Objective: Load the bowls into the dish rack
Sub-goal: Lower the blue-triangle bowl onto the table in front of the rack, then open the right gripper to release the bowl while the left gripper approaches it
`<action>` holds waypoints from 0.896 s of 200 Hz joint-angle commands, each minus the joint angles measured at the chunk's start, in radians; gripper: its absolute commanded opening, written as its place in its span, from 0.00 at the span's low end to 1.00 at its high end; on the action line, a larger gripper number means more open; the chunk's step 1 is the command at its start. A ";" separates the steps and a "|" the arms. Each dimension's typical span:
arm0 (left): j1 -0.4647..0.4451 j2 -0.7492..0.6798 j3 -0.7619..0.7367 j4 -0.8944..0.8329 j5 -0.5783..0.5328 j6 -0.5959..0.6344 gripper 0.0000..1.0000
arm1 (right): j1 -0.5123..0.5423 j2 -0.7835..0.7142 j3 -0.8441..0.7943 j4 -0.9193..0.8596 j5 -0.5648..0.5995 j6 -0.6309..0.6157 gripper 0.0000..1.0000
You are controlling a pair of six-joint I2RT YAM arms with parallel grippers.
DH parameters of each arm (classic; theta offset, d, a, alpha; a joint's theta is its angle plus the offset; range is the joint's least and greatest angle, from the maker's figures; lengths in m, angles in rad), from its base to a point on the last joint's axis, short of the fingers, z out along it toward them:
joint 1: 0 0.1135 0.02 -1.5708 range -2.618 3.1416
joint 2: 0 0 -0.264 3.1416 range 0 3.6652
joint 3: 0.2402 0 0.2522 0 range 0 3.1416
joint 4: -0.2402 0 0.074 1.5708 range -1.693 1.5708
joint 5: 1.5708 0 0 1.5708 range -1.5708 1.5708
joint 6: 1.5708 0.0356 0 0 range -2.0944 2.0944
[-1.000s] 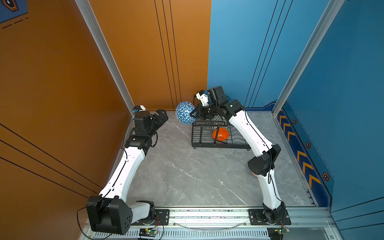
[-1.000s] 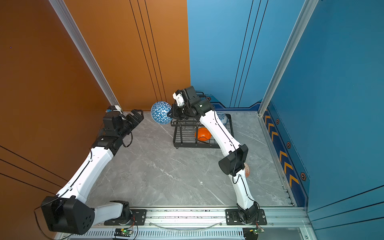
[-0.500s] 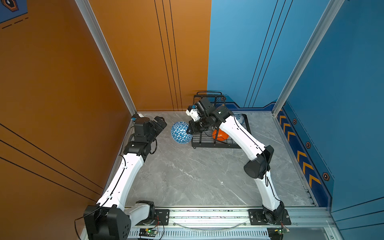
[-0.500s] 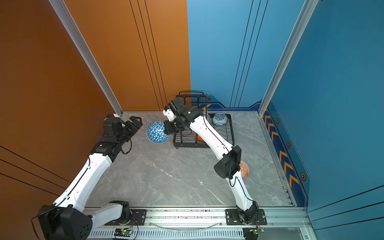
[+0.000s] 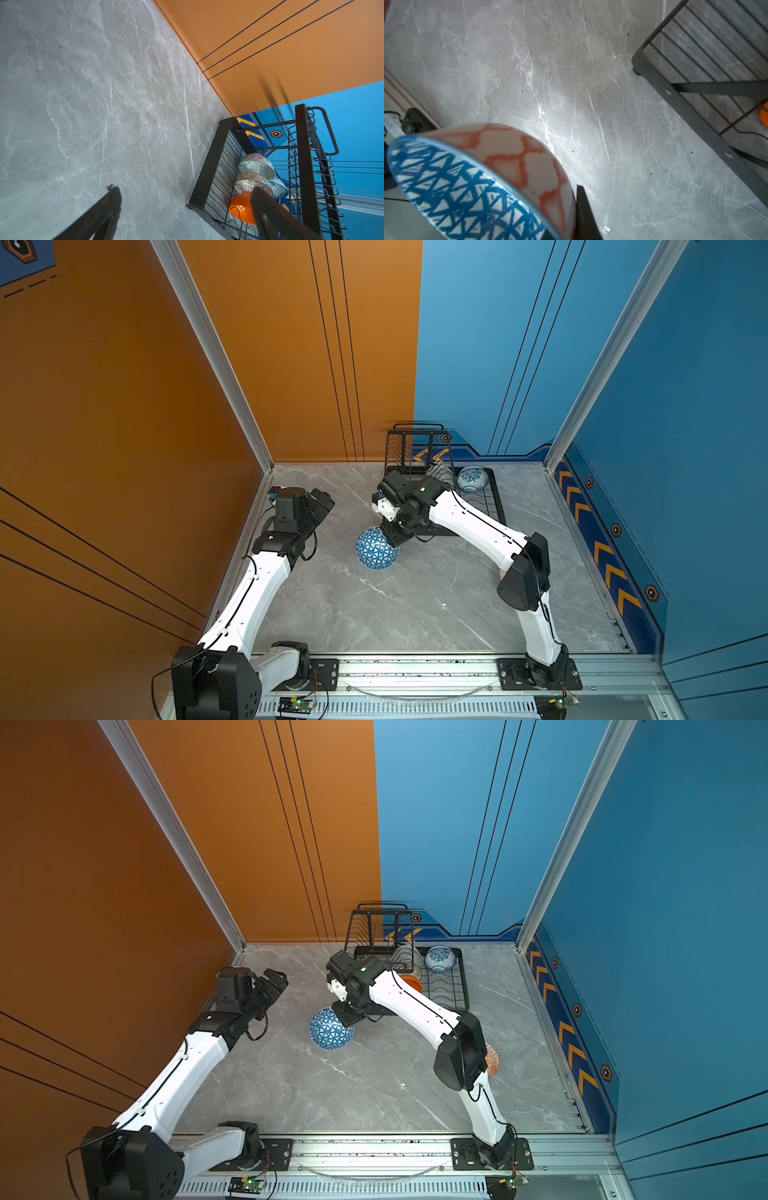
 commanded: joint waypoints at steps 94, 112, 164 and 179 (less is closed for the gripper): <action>-0.121 -0.255 -0.198 -0.179 -0.001 -0.235 0.98 | -0.003 -0.027 -0.322 0.124 0.083 -0.058 0.00; -0.157 -0.283 -0.216 -0.209 -0.002 -0.257 0.98 | -0.012 -0.001 -0.327 0.134 0.079 -0.051 0.00; -0.250 -0.316 -0.265 -0.250 0.023 -0.321 0.98 | -0.014 0.086 -0.306 0.171 0.120 -0.022 0.00; -0.257 -0.316 -0.279 -0.251 0.043 -0.329 0.98 | -0.011 0.106 -0.293 0.173 0.137 -0.016 0.00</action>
